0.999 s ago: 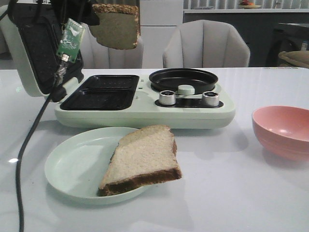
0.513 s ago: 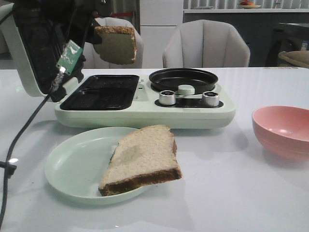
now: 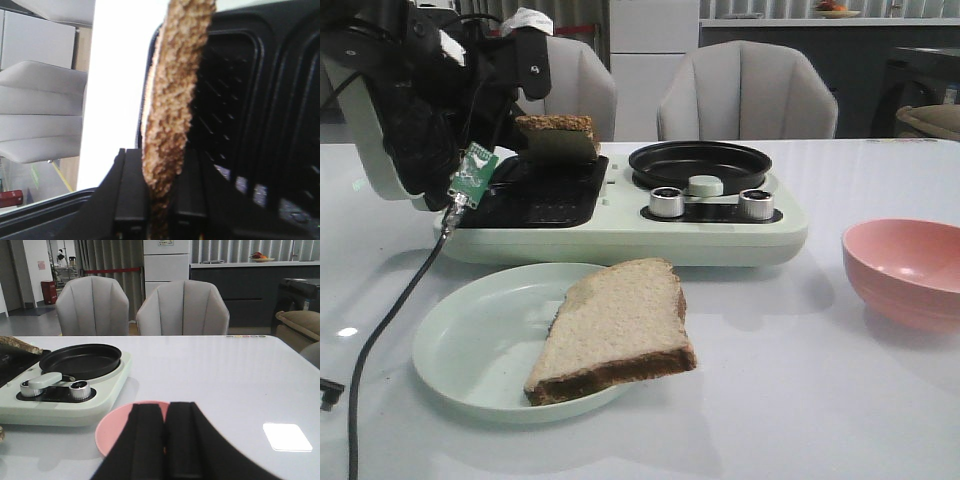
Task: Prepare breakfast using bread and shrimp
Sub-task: 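Lift the bread slice with the left gripper over the sandwich plate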
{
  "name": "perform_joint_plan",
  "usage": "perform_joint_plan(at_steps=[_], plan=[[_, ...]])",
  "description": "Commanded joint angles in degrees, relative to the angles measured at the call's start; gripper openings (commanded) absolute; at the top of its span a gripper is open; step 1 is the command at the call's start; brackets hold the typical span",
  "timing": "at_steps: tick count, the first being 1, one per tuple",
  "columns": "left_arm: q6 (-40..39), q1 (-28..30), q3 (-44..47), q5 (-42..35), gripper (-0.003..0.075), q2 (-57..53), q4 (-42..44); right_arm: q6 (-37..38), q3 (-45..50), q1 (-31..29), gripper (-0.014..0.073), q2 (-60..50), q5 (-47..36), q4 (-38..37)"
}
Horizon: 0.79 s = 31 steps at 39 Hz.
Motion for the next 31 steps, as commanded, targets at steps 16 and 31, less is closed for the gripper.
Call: perform_joint_plan(at_steps=[16, 31], plan=[[-0.78, 1.6, 1.43, -4.13, 0.012, -0.75, -1.25, -0.08, -0.82, -0.26, 0.0135, -1.25, -5.09, -0.63], [-0.78, 1.49, 1.26, -4.13, 0.0229, 0.29, -1.98, -0.08, -0.82, -0.26, 0.0135, -1.25, -5.09, -0.63]])
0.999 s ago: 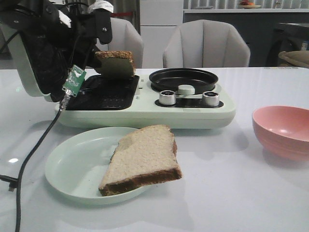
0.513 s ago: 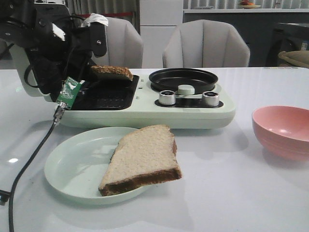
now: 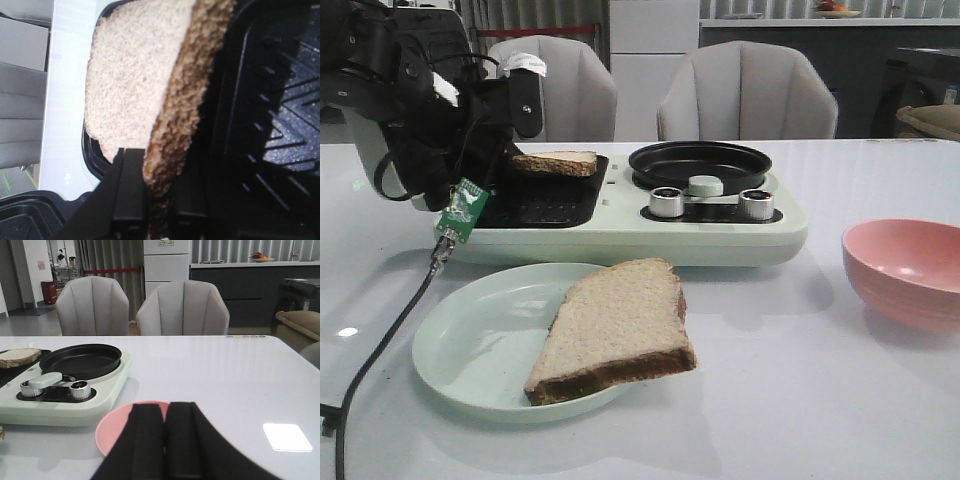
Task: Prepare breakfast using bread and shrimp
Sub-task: 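Lift the bread slice with the left gripper over the sandwich plate, then lower the slice onto the plate, open the left gripper, withdraw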
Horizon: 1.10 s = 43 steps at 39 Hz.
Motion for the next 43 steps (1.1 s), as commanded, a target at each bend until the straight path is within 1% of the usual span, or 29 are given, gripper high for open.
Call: perform_joint_plan(at_steps=[1, 3, 7, 9, 11, 19, 35, 43], plan=[[-0.78, 0.17, -1.34, -0.52, 0.0258, -2.31, -2.13, -0.08, -0.82, -0.26, 0.0135, -1.25, -5.09, -0.63], [-0.78, -0.05, -1.34, -0.52, 0.0336, -2.31, -2.67, -0.08, -0.82, -0.26, 0.0135, -1.25, -5.09, -0.63], [-0.78, -0.72, -1.34, 0.66, 0.0526, -2.5, -4.66, -0.08, -0.82, -0.26, 0.0135, -1.25, -5.09, -0.63], [-0.78, -1.0, -1.34, 1.56, 0.0591, -2.66, -5.21, -0.08, -0.82, -0.26, 0.0135, -1.25, -5.09, -0.63], [-0.78, -1.36, -1.34, 2.32, 0.0625, -2.9, -5.67, -0.08, -0.82, -0.26, 0.0135, -1.25, -5.09, -0.63], [-0.78, -2.58, -1.34, 2.86, 0.0628, -5.12, -9.67, -0.08, -0.82, -0.26, 0.0135, -1.25, -5.09, -0.63], [-0.78, -5.18, -1.12, 13.86, 0.0625, -9.86, -22.54, -0.08, -0.82, -0.26, 0.0135, -1.25, -5.09, -0.63], [-0.78, -6.16, -1.12, 16.07, 0.0625, -13.77, -30.99, -0.08, -0.82, -0.26, 0.0135, -1.25, -5.09, -0.63]])
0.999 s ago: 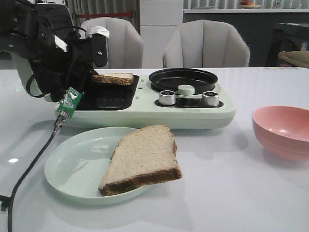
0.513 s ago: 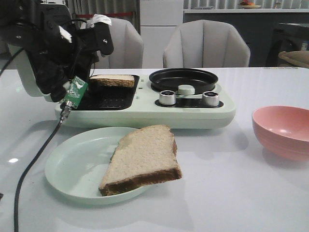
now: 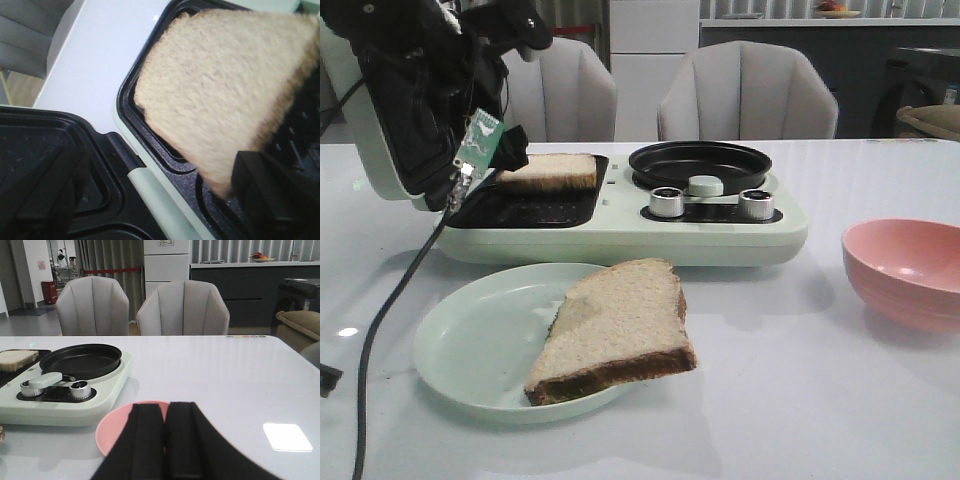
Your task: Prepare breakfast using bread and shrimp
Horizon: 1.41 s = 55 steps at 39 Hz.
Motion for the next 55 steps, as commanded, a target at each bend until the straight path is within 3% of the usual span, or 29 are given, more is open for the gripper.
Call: perform_joint_plan(at_steps=[1, 10, 33, 38, 43, 48, 55], plan=[[-0.75, -0.65, -1.48, -0.69, 0.0625, -5.16, -3.81, -0.08, -0.82, -0.26, 0.0135, -1.25, -5.09, -0.63], [-0.75, -1.84, -1.59, 7.11, 0.0625, -8.59, -9.47, -0.08, -0.82, -0.26, 0.0135, -1.25, -5.09, -0.63], [0.33, -4.02, 0.05, 14.42, 0.0625, -31.56, -19.37, -0.08, -0.82, -0.26, 0.0135, -1.25, -5.08, -0.63], [6.39, -2.9, 3.99, 15.08, 0.0625, -38.29, -24.59, -0.08, -0.82, -0.26, 0.0135, -1.25, -5.08, -0.63], [7.41, 0.26, 9.49, 13.79, 0.0625, -45.8, -30.8, -0.08, -0.82, -0.26, 0.0135, -1.25, -5.08, -0.63], [8.09, 4.12, 16.35, 13.29, 0.0625, -53.15, -36.46, -0.08, -0.82, -0.26, 0.0135, -1.25, -5.08, -0.63], [15.7, 7.79, 27.83, 9.86, 0.0625, -63.59, -43.83, -0.08, -0.82, -0.26, 0.0135, -1.25, -5.08, -0.63]])
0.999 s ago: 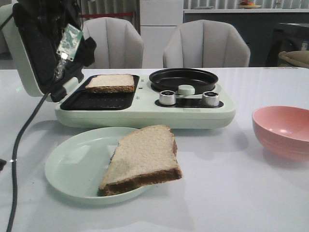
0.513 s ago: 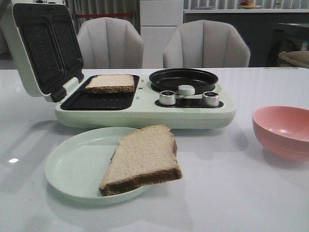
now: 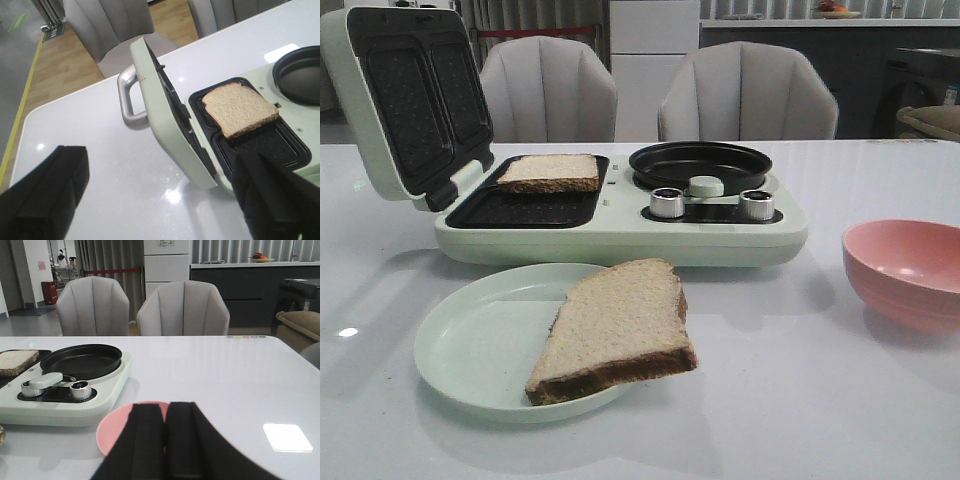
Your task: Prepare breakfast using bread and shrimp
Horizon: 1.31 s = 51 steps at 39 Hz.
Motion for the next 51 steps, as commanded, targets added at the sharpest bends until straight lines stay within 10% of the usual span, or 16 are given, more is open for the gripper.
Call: perform_joint_plan(at_steps=[1, 51], plan=[[3.92, 0.9, 4.53, -7.63, 0.0625, -5.83, -4.76, -0.08, -0.82, -0.26, 0.0135, -1.25, -5.08, -0.63], [4.51, -4.03, 35.12, -5.9, 0.0625, -51.37, -21.57, -0.08, -0.88, -0.26, 0.0135, -1.25, -5.16, -0.63]])
